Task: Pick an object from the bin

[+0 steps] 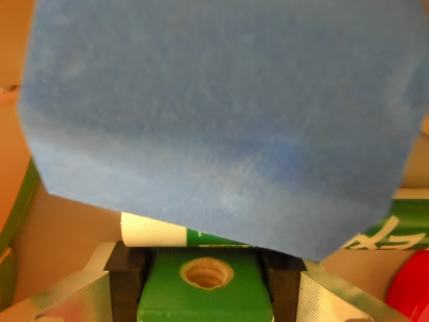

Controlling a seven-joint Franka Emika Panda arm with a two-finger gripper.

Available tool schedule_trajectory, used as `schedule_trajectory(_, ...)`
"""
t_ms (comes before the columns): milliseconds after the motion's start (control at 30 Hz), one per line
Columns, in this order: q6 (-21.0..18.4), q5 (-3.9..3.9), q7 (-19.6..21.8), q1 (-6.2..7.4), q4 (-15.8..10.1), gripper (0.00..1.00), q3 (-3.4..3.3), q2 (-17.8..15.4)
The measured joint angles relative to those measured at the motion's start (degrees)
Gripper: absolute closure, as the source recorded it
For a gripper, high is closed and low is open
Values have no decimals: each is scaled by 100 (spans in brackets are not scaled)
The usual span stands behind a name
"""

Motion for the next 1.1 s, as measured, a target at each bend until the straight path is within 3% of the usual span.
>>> schedule_trajectory(467, -172, 0, 0, 0, -88, 100, 0, -278)
schedule_trajectory(1100, -734, 6, 0, -4, -254, 100, 11, -1022)
